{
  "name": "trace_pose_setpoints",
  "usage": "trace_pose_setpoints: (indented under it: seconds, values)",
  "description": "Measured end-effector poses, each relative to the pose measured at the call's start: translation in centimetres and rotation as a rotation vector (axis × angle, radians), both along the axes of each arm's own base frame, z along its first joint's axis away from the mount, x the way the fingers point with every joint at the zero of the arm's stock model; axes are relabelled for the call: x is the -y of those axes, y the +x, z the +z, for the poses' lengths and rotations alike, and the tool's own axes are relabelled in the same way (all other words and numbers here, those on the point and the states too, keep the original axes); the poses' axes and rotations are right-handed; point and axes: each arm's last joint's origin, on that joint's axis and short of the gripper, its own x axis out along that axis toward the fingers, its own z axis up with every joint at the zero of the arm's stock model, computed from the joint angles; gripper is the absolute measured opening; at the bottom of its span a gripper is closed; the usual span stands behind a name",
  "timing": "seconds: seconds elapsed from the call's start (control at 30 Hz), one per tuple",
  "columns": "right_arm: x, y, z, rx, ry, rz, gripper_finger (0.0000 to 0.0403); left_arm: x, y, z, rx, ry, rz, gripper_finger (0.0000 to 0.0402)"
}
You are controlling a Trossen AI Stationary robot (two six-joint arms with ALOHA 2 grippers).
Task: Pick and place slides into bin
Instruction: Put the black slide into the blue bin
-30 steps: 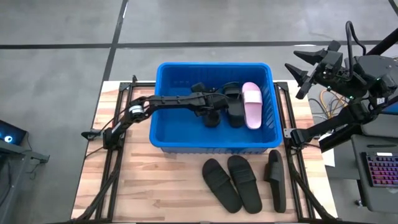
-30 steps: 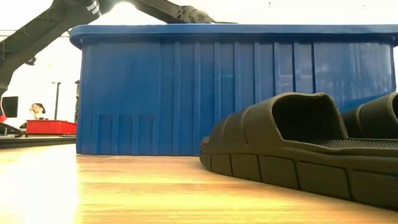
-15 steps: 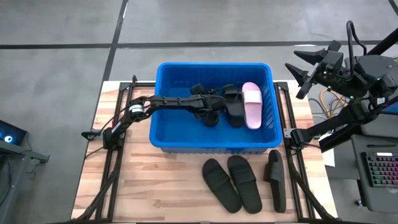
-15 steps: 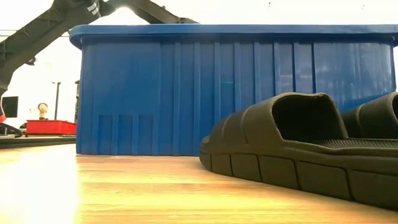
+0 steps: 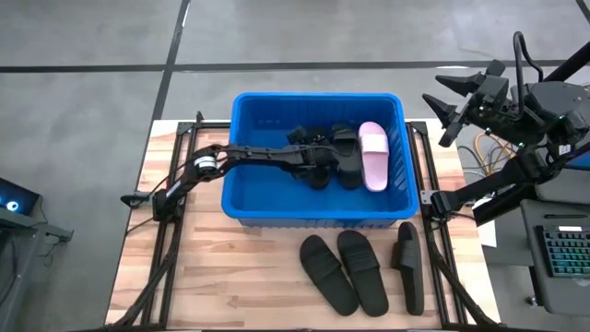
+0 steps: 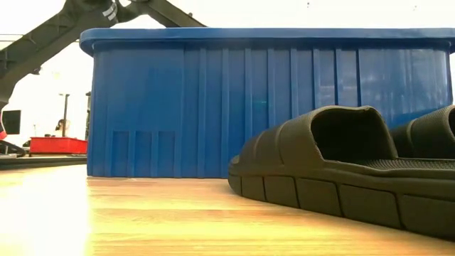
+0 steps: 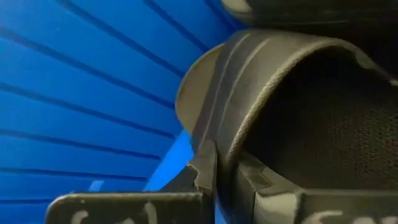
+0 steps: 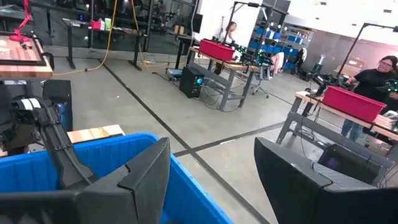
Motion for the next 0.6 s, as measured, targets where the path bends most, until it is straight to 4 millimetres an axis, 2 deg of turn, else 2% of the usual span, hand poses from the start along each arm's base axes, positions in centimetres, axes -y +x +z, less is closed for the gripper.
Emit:
trace_pose_setpoints:
  seconds: [0.07,0.17,0.27,0.4,0.6]
  values:
    - [0.0,-0.01,0.0,0.0,0.0,0.0,0.0224,-0.1,0.36,-0.77,0.014,-0.019,-0.015,0.0001]
    - [0.0,-0.02,0.0,0.0,0.0,0.0,0.0224,-0.05,0.59,-0.71,0.031,-0.032,-0.026,0.0003]
    - [0.0,-0.02,0.0,0.0,0.0,0.0,0.0224,-0.12,0.61,-0.7,0.037,-0.047,-0.037,0.0021]
    - [0.0,-0.02,0.0,0.0,0.0,0.0,0.0224,-0.36,0.54,-0.67,0.034,-0.063,-0.052,0.0079]
    - [0.0,-0.02,0.0,0.0,0.0,0.0,0.0224,-0.15,0.76,-0.13,0.055,-0.159,-0.138,0.0193]
